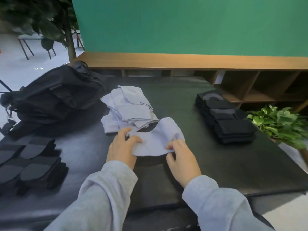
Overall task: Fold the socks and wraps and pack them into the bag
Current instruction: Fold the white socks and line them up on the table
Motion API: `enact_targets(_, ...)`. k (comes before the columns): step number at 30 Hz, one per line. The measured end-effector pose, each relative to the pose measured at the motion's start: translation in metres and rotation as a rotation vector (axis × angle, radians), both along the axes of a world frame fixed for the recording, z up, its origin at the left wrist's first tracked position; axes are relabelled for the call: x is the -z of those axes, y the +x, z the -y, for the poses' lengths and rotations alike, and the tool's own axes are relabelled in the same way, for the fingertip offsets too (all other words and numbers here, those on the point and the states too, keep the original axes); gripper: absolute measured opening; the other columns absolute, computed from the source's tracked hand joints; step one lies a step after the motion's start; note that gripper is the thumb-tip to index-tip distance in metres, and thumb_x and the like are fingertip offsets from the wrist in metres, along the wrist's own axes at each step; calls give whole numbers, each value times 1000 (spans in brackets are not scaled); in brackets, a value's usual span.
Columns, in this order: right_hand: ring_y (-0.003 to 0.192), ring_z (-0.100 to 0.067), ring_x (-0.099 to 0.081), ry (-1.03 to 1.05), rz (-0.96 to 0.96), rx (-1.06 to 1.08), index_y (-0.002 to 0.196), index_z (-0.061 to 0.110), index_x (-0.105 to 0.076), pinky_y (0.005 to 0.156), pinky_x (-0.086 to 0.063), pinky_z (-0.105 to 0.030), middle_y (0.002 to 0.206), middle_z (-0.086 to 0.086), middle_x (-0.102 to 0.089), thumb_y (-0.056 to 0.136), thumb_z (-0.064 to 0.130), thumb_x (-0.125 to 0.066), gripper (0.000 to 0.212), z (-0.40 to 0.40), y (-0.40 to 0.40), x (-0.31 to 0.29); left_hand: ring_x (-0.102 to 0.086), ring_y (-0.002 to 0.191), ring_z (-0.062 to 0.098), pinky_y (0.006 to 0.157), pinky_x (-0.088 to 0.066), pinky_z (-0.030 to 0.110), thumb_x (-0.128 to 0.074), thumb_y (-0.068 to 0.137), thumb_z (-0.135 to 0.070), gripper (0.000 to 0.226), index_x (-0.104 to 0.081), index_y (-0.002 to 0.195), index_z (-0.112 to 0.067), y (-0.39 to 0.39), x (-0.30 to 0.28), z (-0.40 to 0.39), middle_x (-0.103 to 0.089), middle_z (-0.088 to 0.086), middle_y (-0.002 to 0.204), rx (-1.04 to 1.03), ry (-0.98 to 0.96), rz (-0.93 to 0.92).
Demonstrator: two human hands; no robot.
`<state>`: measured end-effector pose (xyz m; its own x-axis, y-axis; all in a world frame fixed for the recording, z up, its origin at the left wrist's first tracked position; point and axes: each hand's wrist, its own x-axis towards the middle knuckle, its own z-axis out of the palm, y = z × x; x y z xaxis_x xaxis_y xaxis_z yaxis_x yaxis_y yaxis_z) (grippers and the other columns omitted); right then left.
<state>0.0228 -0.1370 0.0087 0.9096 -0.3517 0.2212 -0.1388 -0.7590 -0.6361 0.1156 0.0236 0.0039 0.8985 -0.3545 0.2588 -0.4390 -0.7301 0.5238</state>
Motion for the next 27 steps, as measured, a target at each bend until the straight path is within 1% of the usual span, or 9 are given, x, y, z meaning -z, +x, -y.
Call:
enact_targets(4, 97, -15, -54, 21, 37, 121, 102, 18, -57, 78, -40, -20, 105, 13, -50, 88, 8, -49, 19, 4, 1, 0, -48, 115, 30, 92, -46, 41, -71, 69, 3, 37, -69, 91, -26, -9, 5, -4, -44, 0, 134, 74, -96, 0)
enact_targets(8, 137, -14, -29, -115, -2, 193, 121, 19, -55, 106, -29, -24, 143, 7, -39, 90, 17, -53, 31, 8, -3, 7, -50, 119, 26, 93, -44, 37, -74, 69, 2, 40, -67, 86, -33, -20, 5, -6, -51, -5, 127, 175, -168, 29)
enact_targets(10, 141, -13, -22, -159, -10, 143, 128, 20, -52, 110, -24, -26, 148, 6, -32, 89, 20, -55, 39, 7, -8, 9, -40, 129, 13, 94, -45, 39, -75, 68, 2, 46, -58, 91, -34, -24, 9, -8, -58, -7, 119, 271, -188, 89)
enact_targets(14, 126, -13, -41, -206, 89, -52, 119, 21, -61, 103, -34, -29, 133, 5, -51, 78, 20, -65, 41, -2, -23, 12, -38, 123, 2, 93, -46, 51, -62, 74, -23, 27, -53, 96, -37, -29, 19, -10, -63, -19, 101, 334, -158, 120)
enact_targets(16, 112, -8, -47, -210, 166, -106, 109, 22, -65, 92, -42, -28, 116, 7, -60, 71, 23, -66, 38, -4, -29, 15, -43, 117, 3, 89, -48, 51, -51, 77, -35, 22, -54, 98, -38, -33, 20, -10, -60, -19, 102, 337, -118, 138)
enact_targets(18, 104, -5, -47, -207, 205, -124, 101, 23, -66, 88, -39, -22, 107, 10, -62, 70, 26, -64, 31, -4, -32, 15, -46, 115, 3, 87, -49, 46, -45, 78, -40, 23, -55, 98, -38, -38, 19, -9, -57, -18, 101, 363, -94, 147)
enact_targets(21, 95, -4, -47, -210, 211, -114, 90, 27, -66, 82, -33, -16, 95, 16, -62, 76, 29, -56, 18, -2, -35, 14, -50, 108, 3, 87, -45, 25, -51, 79, -39, 21, -55, 99, -39, -47, 13, -9, -56, -19, 98, 361, -111, 87)
enact_targets(23, 90, -6, -48, -154, 171, -76, 88, 26, -66, 78, -34, -16, 88, 18, -59, 81, 22, -57, 12, 0, -38, 11, -51, 100, 0, 83, -40, 12, -64, 81, -25, 24, -60, 100, -38, -49, 9, -10, -56, -26, 93, 305, -144, 13)
enact_targets(27, 86, -5, -48, -38, 84, -70, 90, 20, -65, 74, -36, -9, 83, 17, -54, 88, 14, -55, 11, 4, -42, 7, -52, 102, -2, 91, -41, 19, -68, 80, -15, 31, -60, 100, -37, -49, 3, -10, -52, -31, 102, 226, -167, -110)
